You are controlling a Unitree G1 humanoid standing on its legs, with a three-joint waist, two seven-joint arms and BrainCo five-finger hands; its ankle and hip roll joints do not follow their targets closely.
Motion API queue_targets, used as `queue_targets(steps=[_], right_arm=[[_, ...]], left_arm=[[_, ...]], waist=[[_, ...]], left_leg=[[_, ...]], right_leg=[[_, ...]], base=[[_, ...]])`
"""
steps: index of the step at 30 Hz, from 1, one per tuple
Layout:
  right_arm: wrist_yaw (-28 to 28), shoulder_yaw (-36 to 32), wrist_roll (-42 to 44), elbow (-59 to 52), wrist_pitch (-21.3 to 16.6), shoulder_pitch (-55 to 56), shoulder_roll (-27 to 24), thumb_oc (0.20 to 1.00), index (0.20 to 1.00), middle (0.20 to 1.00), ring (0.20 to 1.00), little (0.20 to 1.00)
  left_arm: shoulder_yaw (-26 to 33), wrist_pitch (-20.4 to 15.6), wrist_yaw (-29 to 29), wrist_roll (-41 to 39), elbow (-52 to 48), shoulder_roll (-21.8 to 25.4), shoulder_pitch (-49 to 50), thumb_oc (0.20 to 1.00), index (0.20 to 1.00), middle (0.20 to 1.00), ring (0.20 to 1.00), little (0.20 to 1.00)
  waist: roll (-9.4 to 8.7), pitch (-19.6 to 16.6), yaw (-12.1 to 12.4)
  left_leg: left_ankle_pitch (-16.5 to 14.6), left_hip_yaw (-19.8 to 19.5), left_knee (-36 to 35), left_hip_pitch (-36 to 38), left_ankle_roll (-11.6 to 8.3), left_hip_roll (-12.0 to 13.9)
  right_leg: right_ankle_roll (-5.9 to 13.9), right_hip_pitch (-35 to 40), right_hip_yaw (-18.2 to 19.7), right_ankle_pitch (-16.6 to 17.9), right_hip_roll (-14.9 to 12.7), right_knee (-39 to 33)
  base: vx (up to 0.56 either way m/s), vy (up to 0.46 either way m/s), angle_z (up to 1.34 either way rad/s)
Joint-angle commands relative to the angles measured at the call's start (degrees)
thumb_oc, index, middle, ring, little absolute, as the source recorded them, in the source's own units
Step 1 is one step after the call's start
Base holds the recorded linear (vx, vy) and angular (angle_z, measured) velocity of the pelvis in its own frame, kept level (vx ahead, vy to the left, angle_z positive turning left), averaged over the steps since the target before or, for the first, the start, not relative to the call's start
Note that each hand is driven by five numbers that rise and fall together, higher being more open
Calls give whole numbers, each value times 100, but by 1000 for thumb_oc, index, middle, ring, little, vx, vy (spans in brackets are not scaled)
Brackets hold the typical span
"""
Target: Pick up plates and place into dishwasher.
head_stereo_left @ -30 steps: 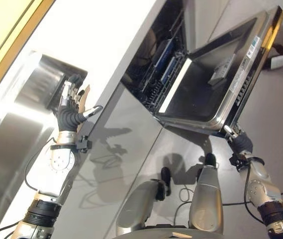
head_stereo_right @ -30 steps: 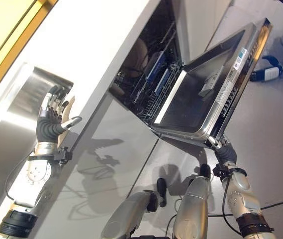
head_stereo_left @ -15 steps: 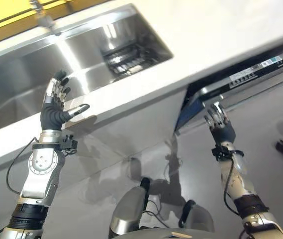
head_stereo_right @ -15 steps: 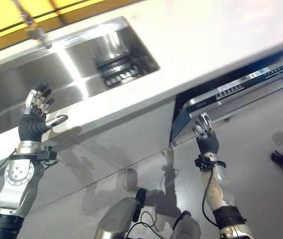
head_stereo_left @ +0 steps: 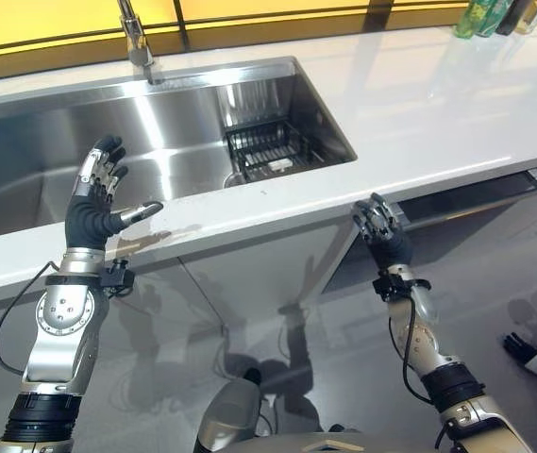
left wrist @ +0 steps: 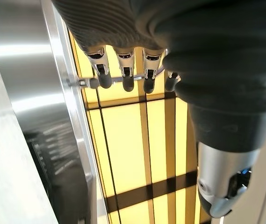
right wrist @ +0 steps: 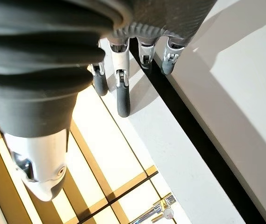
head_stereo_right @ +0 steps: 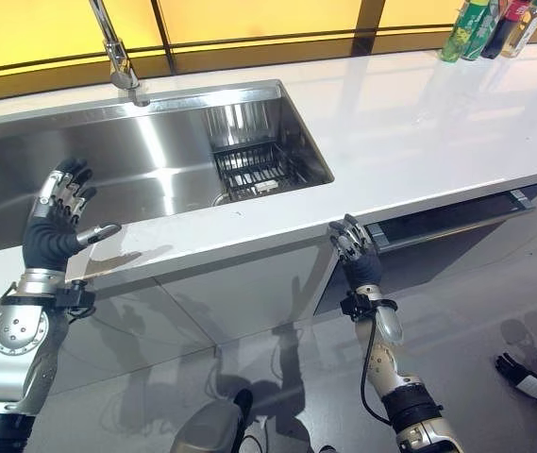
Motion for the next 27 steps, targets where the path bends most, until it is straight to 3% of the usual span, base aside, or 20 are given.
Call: queue_targets(steps=[1, 8, 14, 15, 17, 19, 20, 24, 27], right_arm=[[207, 61, -391, -769, -207, -483, 154, 1000, 1000, 1000, 1000, 1000], [-308, -24, -1045, -1039, 21, 44, -50, 1000, 1000, 1000, 1000, 1000], [-518, 50, -1800, -1905, 613, 381, -507, 1000, 1000, 1000, 1000, 1000], [-367, 33, -1741, -2042, 715, 381, -600, 1000, 1000, 1000, 1000, 1000], [560, 48, -1427, -2367, 1026, 377, -848, 1000, 1000, 1000, 1000, 1000], [1302, 153, -1334, -2635, 988, 360, -1130, 1000, 1000, 1000, 1000, 1000], [1495, 171, -1166, -2738, 883, 330, -1273, 1000, 1000, 1000, 1000, 1000], [2169, 152, -574, -3168, 1049, 40, -1436, 1000, 1000, 1000, 1000, 1000], [2085, 63, -215, -3398, 935, -13, -1448, 1000, 1000, 1000, 1000, 1000]], left_arm=[[-10, -134, 48, 9, -301, 213, -115, 1000, 1000, 1000, 1000, 1000], [-169, -44, 206, -38, -332, -67, -185, 1000, 1000, 1000, 1000, 1000], [-358, -22, 416, -21, -376, -237, -266, 1000, 1000, 1000, 1000, 1000], [-393, -17, 466, -42, -373, -223, -301, 1000, 1000, 1000, 1000, 1000], [-411, -41, 471, -70, -345, -183, -370, 1000, 1000, 1000, 1000, 1000], [-400, -70, 302, -246, -294, -116, -416, 1000, 1000, 1000, 1000, 1000], [-416, -77, 259, -283, -282, -78, -433, 1000, 1000, 1000, 1000, 1000], [-478, -125, 46, -415, -241, -49, -489, 1000, 1000, 1000, 1000, 1000], [-506, -132, -61, -423, -292, -75, -480, 1000, 1000, 1000, 1000, 1000]], waist=[[-164, -789, 17], [-70, -967, -330], [-88, -955, -628], [-106, -940, -664], [-173, -886, -714], [-231, -858, -701], [-254, -847, -688], [-313, -837, -623], [-331, -843, -605]], left_leg=[[-295, 66, -442, 517, 174, 162], [-241, 318, -645, 706, 113, 251], [-336, 444, -634, 784, 157, 110], [-352, 462, -627, 788, 167, 86], [-407, 473, -604, 791, 195, 24], [-400, 443, -620, 771, 207, -18], [-380, 418, -637, 765, 214, -31], [-288, 281, -784, 781, 277, -85], [-261, 155, -830, 770, 327, -122]], right_leg=[[145, -300, 191, 1570, -528, -518], [112, -306, 352, 1427, -457, -684], [182, -513, 619, 1671, -586, -700], [204, -562, 654, 1760, -623, -708], [269, -693, 710, 1995, -729, -696], [331, -782, 708, 2121, -785, -652], [355, -809, 702, 2160, -793, -620], [342, -871, 692, 2150, -726, -445], [306, -872, 778, 2021, -595, -336]], base=[[-7, 24, -16], [-29, 50, -18], [-75, 98, -22], [-89, 50, -19], [-106, 31, -25], [-90, 13, -21], [-60, 4, -25], [-53, 1, -7], [-25, 1, 4]])
